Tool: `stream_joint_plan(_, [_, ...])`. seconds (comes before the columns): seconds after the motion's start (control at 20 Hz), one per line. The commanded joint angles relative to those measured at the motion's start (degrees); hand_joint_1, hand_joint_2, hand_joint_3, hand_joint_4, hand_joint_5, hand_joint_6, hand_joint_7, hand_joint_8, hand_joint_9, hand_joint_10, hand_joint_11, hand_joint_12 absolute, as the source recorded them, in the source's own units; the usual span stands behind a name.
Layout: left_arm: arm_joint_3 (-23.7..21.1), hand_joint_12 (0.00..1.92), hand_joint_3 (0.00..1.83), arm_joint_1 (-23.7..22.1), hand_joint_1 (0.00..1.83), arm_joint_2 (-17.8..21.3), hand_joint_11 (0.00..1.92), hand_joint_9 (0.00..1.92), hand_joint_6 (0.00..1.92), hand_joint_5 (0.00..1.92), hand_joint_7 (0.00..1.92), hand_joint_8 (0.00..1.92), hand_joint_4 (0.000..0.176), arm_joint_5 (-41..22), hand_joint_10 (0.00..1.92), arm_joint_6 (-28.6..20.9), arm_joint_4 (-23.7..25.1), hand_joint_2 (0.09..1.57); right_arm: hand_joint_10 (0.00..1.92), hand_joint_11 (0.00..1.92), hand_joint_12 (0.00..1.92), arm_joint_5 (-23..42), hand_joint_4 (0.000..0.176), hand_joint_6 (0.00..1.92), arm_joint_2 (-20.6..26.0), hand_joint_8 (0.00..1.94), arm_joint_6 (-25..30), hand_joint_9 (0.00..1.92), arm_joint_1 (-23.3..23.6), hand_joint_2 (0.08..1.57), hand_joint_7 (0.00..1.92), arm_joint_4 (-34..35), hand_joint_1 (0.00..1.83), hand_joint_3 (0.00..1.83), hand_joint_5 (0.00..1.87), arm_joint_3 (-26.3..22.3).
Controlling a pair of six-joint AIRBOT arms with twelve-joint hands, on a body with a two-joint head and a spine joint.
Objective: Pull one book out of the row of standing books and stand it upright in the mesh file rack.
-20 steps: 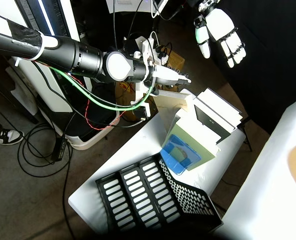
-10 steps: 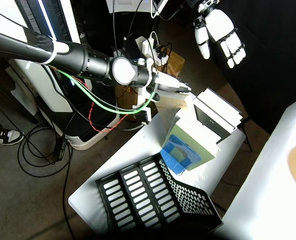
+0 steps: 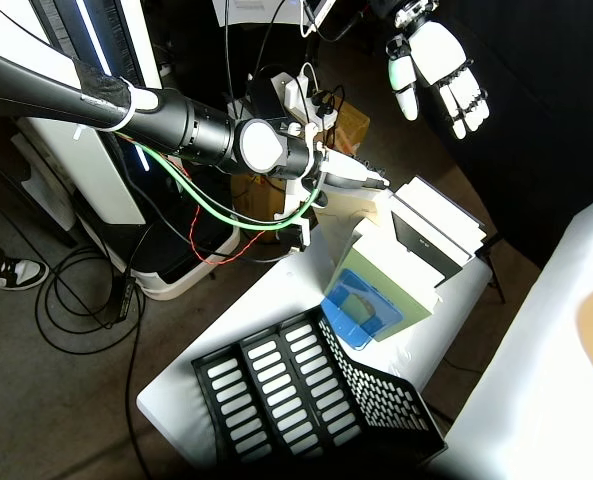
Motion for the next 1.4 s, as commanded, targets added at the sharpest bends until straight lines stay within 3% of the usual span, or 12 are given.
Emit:
stream_joint_plan(0.0, [0.52,0.00,0.00,0.00,0.00,-0.04,0.00,0.00,0.01,0.09,0.00,0.00,0.000,-6.69,0.00,-0.27,-0.07,1.48,0.09,0.00,0.00,-0.10,0.008,0.00,0.22,0.00,-0.47,0.06,-0.50,1.35,0.20,-0.20,0.94,0.03,0.45,0.44])
stream_joint_plan(0.5, [4.70,0.00,0.00,-5.59,0.00,-1.07,0.00,0.00,0.01,0.07,0.00,0.00,0.000,-1.47,0.00,-2.09,7.52,1.49,0.09,0.00,0.00,0.57,0.008,0.00,2.61,0.00,-0.43,0.06,-1.41,1.35,0.20,3.49,0.94,0.03,0.45,0.38])
stream_joint_plan(0.6, [7.14,0.00,0.00,-9.36,0.00,-2.49,0.00,0.00,0.02,0.09,0.00,0.00,0.000,2.66,0.00,-2.06,11.53,1.50,0.07,0.01,0.15,0.67,0.005,0.00,3.38,0.00,-0.45,0.09,-1.89,1.08,0.11,5.47,0.91,0.00,0.19,1.05])
stream_joint_plan(0.7, [8.92,0.00,0.00,-13.12,0.00,-3.72,0.00,0.00,0.01,0.07,0.00,0.00,0.000,6.36,0.00,-1.92,15.12,1.49,0.04,0.00,0.01,0.91,0.003,0.02,4.63,0.02,-0.46,0.04,-2.07,1.05,0.09,7.11,1.07,0.00,0.13,1.02])
stream_joint_plan(0.8, [9.77,0.00,0.00,-15.82,0.00,-4.41,0.00,0.00,0.00,0.03,0.00,0.00,0.019,8.41,0.00,-1.92,18.08,1.47,0.05,0.02,0.01,1.32,0.028,0.01,5.17,0.01,-0.46,0.07,-2.26,1.06,0.09,9.71,0.96,0.01,0.07,1.67])
stream_joint_plan(0.85, [9.87,0.00,0.00,-16.35,0.00,-4.54,0.00,0.00,0.00,0.03,0.00,0.00,0.024,8.74,0.00,-1.91,18.90,1.46,0.66,0.18,1.29,1.57,0.000,0.28,5.25,0.35,-0.46,0.50,-2.34,1.03,0.67,10.55,1.11,0.00,0.56,2.03])
stream_joint_plan(0.9, [9.89,0.00,0.00,-16.53,0.00,-4.59,0.00,0.00,0.00,0.03,0.00,0.00,0.031,8.75,0.00,-1.91,19.14,1.46,0.88,0.41,1.63,1.51,0.023,0.90,5.33,0.83,-0.68,0.78,-2.39,1.10,0.95,10.55,1.19,0.01,0.86,2.06])
stream_joint_plan(0.95, [9.88,0.00,0.00,-16.55,0.00,-4.60,0.00,0.00,0.00,0.04,0.00,0.00,0.018,8.51,0.00,-1.92,19.14,1.47,1.71,1.14,1.86,1.50,0.000,0.88,5.39,1.54,-0.98,1.20,-2.41,1.08,1.20,10.55,1.18,0.00,1.03,2.06])
stream_joint_plan(1.05, [9.83,0.00,0.00,-16.54,0.00,-4.57,0.00,0.00,0.01,0.05,0.00,0.00,0.008,8.26,0.00,-1.92,18.93,1.48,1.67,1.03,1.92,1.40,0.000,0.91,5.45,1.36,-1.38,1.07,-2.42,1.15,0.95,10.55,1.25,0.01,0.90,2.08])
stream_joint_plan(1.2, [9.53,0.00,0.00,-16.53,0.00,-4.61,0.00,0.00,0.02,0.06,0.00,0.00,0.000,7.56,0.00,-1.92,18.90,1.49,1.91,1.23,1.92,1.85,0.000,0.97,5.88,1.73,-2.01,1.24,-2.42,1.10,1.15,10.56,1.16,0.00,1.00,1.37])
stream_joint_plan(1.3, [9.36,0.00,0.00,-16.32,0.00,-4.51,0.00,0.00,0.00,0.04,0.00,0.00,0.000,7.20,0.00,-1.92,18.63,1.47,1.41,0.82,1.87,2.27,0.000,0.96,6.42,1.15,-2.32,0.97,-2.40,1.13,0.96,10.56,1.34,0.01,0.86,0.48])
stream_joint_plan(1.35, [9.25,0.00,0.00,-16.18,0.00,-4.40,0.00,0.00,0.01,0.05,0.00,0.00,0.000,7.05,0.00,-1.91,18.39,1.48,1.39,0.90,1.85,2.41,0.000,0.79,6.79,1.12,-2.79,1.05,-2.38,1.10,1.04,10.56,1.28,0.00,0.99,-0.10])
